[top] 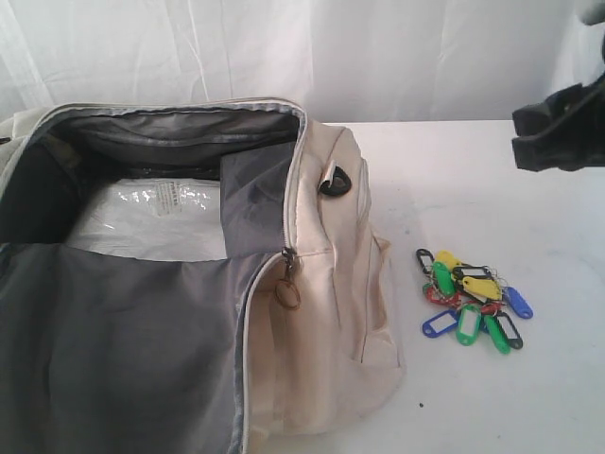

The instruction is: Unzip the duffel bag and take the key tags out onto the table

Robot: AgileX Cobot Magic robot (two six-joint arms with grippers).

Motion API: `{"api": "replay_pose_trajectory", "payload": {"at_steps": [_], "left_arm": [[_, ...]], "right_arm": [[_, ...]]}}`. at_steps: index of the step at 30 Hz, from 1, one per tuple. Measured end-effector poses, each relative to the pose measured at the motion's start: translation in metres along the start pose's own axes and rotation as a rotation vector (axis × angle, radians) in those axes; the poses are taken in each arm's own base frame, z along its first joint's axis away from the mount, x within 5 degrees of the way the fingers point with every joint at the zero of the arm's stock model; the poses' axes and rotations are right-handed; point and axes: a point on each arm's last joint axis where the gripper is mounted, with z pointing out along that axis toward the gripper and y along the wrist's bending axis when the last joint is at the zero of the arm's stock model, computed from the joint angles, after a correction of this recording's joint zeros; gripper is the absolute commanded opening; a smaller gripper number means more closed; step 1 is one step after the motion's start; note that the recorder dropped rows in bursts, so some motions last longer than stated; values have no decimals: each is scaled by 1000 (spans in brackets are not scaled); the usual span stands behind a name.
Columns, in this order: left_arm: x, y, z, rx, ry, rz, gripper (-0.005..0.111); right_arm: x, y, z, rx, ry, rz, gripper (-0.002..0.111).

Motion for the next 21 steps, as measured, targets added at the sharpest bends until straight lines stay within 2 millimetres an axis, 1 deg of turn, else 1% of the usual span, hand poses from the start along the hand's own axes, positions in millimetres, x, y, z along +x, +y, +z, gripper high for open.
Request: {"api": "replay_pose_trajectory", "payload": {"at_steps": [3,5,7,10,16,21], "left_arm": [[-2,-1,0,13,-23,-13,34],[-4,-2,0,26,-45,-15,34],[-6,-4,2,39,-55,-15,34],[-5,-6,9,42,-17,0,34],[0,-9,25,34,72,56,34],[0,-10,27,35,80,56,34]], "right_arm": [[15,3,-17,39,-86,26,42],[25,4,-26,60,-137,54,40],[36,6,-32,85,-181,74,39],[48,7,-36,110,-212,84,39],[54,8,-40,112,-218,84,39],[54,8,-40,111,-219,84,39]]}}
